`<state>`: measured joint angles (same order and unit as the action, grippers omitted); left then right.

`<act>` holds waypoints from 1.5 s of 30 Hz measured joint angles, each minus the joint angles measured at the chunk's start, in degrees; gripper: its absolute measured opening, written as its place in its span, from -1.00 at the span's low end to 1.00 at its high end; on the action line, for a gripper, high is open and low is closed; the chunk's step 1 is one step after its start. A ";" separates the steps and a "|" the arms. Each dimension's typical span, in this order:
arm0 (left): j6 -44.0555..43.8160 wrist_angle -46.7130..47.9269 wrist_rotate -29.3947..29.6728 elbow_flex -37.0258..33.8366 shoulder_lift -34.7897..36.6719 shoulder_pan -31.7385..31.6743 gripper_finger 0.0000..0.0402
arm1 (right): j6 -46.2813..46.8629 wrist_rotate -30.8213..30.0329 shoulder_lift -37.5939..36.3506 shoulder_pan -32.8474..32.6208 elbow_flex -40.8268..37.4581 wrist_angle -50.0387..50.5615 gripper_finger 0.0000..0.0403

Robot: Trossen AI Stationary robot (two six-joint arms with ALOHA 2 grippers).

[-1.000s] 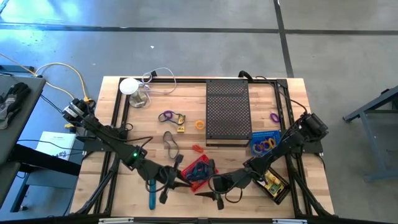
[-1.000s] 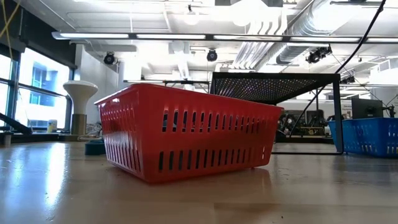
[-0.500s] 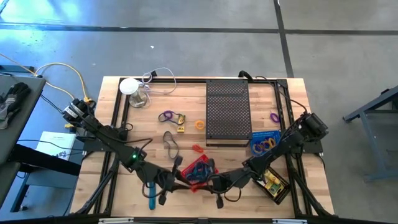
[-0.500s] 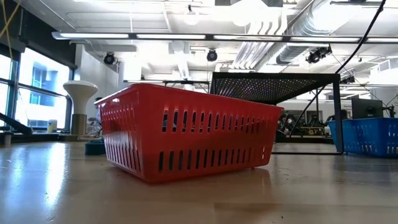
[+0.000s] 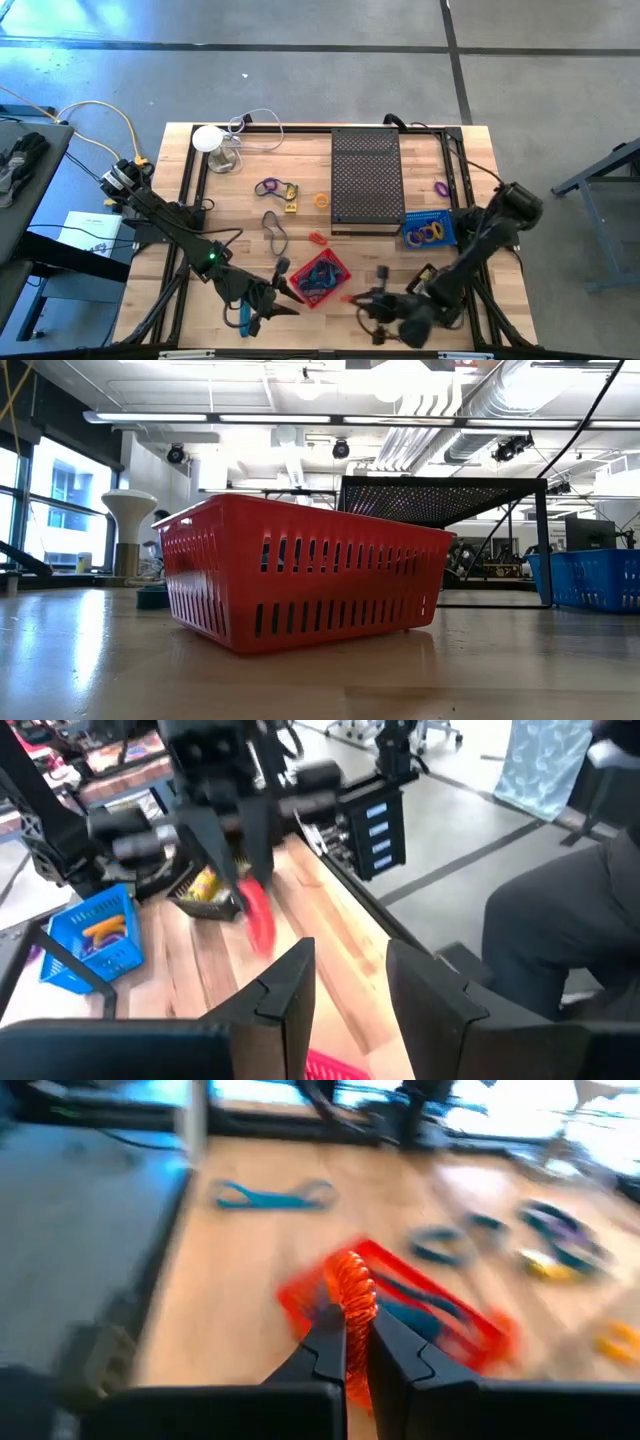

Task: Pick & Place Office Desk Supplies
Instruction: Put the orange spring keychain into the blue basket, then put the blue rubberband into the red basket

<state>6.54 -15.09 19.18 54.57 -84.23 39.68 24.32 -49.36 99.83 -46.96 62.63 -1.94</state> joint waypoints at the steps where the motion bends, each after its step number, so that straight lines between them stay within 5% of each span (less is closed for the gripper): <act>1: -0.13 0.57 0.00 0.00 0.00 0.00 -0.40 | 4.10 -2.66 -0.89 -1.27 -0.02 4.52 -0.97; 4: -2.45 2.48 -0.01 0.00 0.00 0.28 -0.40 | 18.66 -7.27 -4.14 -4.07 -0.09 18.03 -0.97; 8: -6.01 4.22 -0.20 0.00 -0.04 0.36 -0.40 | 38.38 -5.99 -7.62 -5.96 -0.08 35.33 -0.97; 15: -7.89 4.50 -0.17 0.00 -0.04 1.32 -0.40 | 68.30 9.89 -11.71 -6.23 -0.07 62.12 -0.97; 23: -7.95 4.43 -0.05 0.00 0.07 2.11 -0.40 | 91.06 17.86 -11.82 -5.53 -0.09 86.83 -0.97; 32: -8.10 4.11 0.17 0.00 0.13 2.68 -0.40 | 94.11 18.44 -12.26 -1.02 -3.51 91.89 -0.96; 37: -10.11 4.30 0.24 0.00 0.15 2.43 -0.40 | 93.65 24.19 -12.20 4.18 -7.38 90.90 -0.92; 45: -11.41 5.40 0.22 0.00 0.15 2.49 -0.40 | 91.06 26.76 -12.19 6.87 -8.46 87.50 -0.39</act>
<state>-4.87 -9.69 19.40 54.57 -84.07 42.17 115.38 -22.60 87.64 -40.09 54.17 85.56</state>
